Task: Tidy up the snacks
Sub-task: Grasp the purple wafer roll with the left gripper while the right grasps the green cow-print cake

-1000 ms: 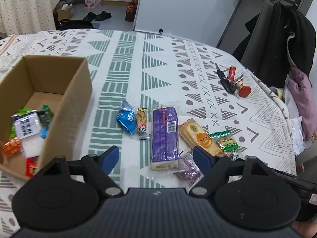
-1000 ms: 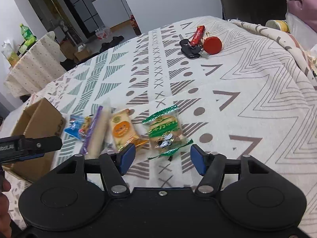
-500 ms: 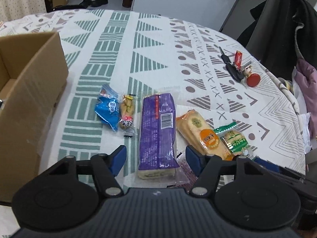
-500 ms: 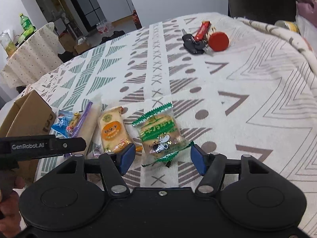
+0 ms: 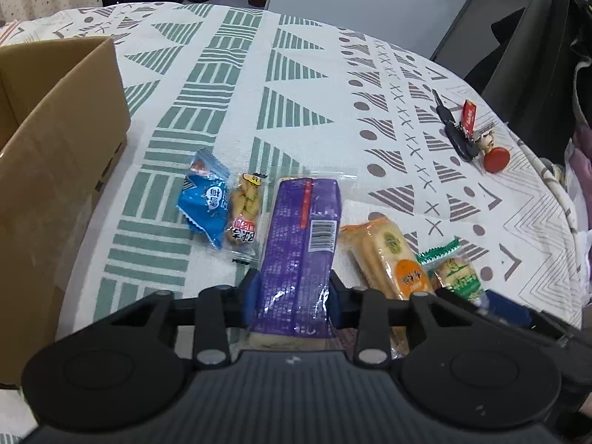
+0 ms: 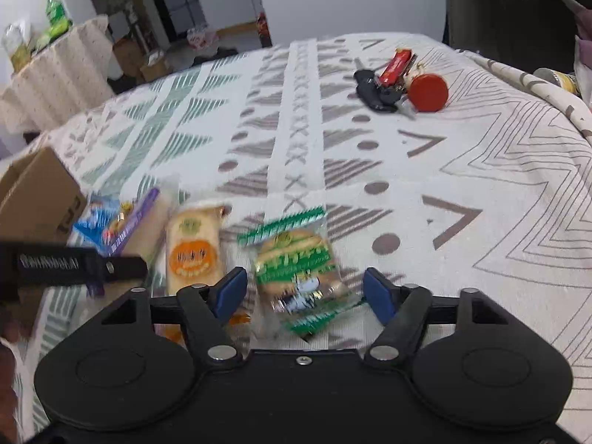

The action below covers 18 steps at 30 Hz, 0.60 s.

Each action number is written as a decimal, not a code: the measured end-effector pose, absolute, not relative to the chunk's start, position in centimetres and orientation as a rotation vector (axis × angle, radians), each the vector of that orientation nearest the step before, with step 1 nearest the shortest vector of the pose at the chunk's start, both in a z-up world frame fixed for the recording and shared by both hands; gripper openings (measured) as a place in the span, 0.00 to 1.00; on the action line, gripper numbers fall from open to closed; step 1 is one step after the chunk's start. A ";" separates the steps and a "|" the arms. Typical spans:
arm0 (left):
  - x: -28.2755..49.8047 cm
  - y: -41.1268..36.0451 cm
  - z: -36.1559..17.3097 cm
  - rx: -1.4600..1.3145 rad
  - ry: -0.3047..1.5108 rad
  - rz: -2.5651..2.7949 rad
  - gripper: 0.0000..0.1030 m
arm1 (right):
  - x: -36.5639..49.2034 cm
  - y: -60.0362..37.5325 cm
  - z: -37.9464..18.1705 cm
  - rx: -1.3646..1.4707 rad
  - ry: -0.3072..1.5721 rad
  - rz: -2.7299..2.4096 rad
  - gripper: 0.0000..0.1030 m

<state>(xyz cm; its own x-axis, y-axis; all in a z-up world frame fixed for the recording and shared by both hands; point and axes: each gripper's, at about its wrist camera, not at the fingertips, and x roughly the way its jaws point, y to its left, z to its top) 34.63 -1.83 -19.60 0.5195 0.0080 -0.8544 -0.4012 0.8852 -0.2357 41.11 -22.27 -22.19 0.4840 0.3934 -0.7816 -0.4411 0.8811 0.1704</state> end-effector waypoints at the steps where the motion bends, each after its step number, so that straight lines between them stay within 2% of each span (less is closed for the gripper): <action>1: 34.5 -1.8 -19.5 -0.436 1.003 0.251 0.33 | 40.9 -22.2 -22.2 -0.074 0.942 0.518 0.54; 4: 33.7 -1.8 -19.2 -0.424 1.002 0.244 0.32 | 40.6 -22.1 -21.8 -0.058 0.967 0.550 0.48; 6: 33.0 -1.8 -18.9 -0.423 0.998 0.242 0.32 | 40.5 -22.1 -21.4 -0.035 0.985 0.570 0.39; 15: 30.0 -1.3 -15.9 -0.418 0.944 0.232 0.30 | 39.2 -22.3 -18.8 0.002 0.934 0.574 0.39; 18: 29.1 -0.9 -14.7 -0.414 0.922 0.236 0.26 | 38.4 -21.9 -17.8 0.011 0.918 0.591 0.39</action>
<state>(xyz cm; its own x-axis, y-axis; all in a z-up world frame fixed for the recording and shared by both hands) 29.10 -0.93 -14.72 0.5863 0.0214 -0.8098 -0.3698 0.8965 -0.2440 38.43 -21.86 -17.81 0.4607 0.4850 -0.7433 -0.4757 0.8420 0.2546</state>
